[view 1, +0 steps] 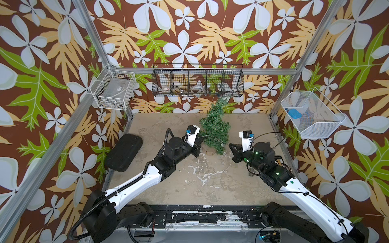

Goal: Remove string lights from the small christmas tree
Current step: Remove the light string from the Christmas tree.

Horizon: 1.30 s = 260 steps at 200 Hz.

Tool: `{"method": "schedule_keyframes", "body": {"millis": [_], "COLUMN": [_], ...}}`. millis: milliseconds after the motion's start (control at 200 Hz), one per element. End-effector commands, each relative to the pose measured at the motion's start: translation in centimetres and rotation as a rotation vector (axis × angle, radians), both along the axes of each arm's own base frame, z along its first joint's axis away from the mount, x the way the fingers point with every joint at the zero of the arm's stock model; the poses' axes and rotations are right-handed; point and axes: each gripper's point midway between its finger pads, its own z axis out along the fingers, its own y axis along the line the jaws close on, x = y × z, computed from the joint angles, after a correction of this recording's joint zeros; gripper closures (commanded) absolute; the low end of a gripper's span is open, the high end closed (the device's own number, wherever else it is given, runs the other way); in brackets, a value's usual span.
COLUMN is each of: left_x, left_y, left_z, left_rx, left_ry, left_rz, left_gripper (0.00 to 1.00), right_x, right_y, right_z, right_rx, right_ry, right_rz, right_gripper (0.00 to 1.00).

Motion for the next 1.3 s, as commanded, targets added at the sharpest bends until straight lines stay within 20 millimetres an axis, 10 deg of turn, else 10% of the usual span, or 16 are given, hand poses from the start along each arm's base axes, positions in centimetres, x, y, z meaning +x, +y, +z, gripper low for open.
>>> {"method": "schedule_keyframes", "body": {"millis": [0,325,500,746,916,1296], "left_x": [-1.0,-3.0,-6.2,-8.9,-9.0,-8.5], "left_y": [-0.9,-2.7,-6.8,-13.6,-17.4,-14.4], "left_z": [1.9,6.3,6.4,3.5,0.3,-9.4], "left_rx": [-0.014,-0.041,-0.068,-0.090,-0.069,0.052], "left_ry": [-0.018,-0.084,-0.054,0.063,0.147,0.306], "left_rz": [-0.017,-0.052,-0.167,-0.302,-0.339,-0.209], "left_gripper": [0.93,0.94,0.93,0.95,0.95,0.94], "right_x": [0.3,0.7,1.0,1.1,0.4,-0.8], "right_y": [-0.1,-0.8,-3.8,-11.3,-13.0,-10.0], "right_z": [1.5,3.3,0.7,-4.2,-5.6,-12.1], "right_rx": [0.009,-0.001,-0.042,0.024,0.027,0.118], "right_ry": [-0.035,-0.064,0.009,0.151,0.184,0.375], "right_rz": [-0.010,-0.041,-0.133,-0.356,-0.417,-0.285], "right_gripper": [1.00,1.00,1.00,1.00,1.00,1.00]}}
